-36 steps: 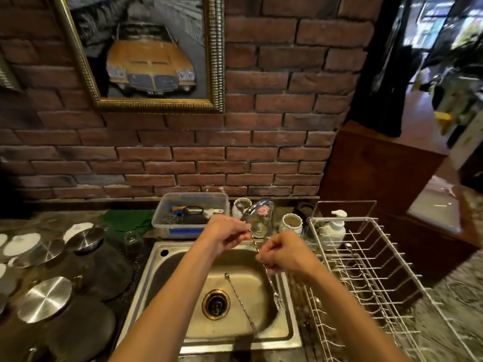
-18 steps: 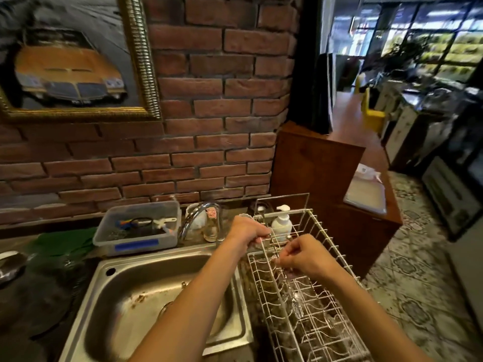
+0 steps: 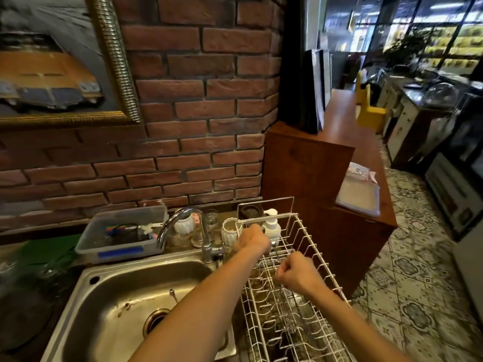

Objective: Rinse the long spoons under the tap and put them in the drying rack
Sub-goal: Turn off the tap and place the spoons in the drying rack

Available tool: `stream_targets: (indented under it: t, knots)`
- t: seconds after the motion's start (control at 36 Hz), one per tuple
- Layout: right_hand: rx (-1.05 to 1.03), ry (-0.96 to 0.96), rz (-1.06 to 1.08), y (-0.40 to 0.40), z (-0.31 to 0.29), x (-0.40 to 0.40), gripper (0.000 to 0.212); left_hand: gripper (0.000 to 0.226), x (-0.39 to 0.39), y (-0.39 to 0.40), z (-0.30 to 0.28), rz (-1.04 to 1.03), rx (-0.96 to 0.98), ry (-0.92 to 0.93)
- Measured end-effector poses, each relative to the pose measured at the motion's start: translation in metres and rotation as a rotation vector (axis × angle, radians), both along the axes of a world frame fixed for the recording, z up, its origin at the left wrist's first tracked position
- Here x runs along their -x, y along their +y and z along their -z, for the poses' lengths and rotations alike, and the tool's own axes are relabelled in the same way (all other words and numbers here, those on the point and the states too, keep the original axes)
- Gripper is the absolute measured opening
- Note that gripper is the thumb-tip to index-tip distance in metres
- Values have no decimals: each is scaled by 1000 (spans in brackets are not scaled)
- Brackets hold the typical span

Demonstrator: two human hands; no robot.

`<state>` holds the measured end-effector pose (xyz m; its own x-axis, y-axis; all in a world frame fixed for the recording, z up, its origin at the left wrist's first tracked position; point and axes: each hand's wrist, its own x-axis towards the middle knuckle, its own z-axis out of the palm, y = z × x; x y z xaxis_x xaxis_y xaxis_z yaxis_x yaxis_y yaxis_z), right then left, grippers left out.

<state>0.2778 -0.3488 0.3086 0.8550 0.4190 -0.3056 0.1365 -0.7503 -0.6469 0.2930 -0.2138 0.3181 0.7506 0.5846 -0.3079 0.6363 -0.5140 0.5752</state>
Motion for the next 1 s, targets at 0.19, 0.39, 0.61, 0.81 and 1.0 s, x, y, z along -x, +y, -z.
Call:
stream_targets:
  t: [0.19, 0.39, 0.61, 0.81, 1.0]
  knots:
    - [123, -34, 47, 1, 16, -5, 7, 41, -20, -15, 7, 91, -145, 117]
    - [174, -30, 17, 14, 15, -8, 14, 36, -25, -7, 6, 111, -235, 134]
    - [201, -22, -10, 19, 15, -5, 18, 33, -22, -8, 4, 156, -317, 194]
    - [277, -14, -16, 2, 45, 0, 21, 31, -28, -33, 33, 256, -356, 294]
    - [291, -64, -47, 4, 50, -2, 17, 31, -28, -28, 33, 244, -340, 297]
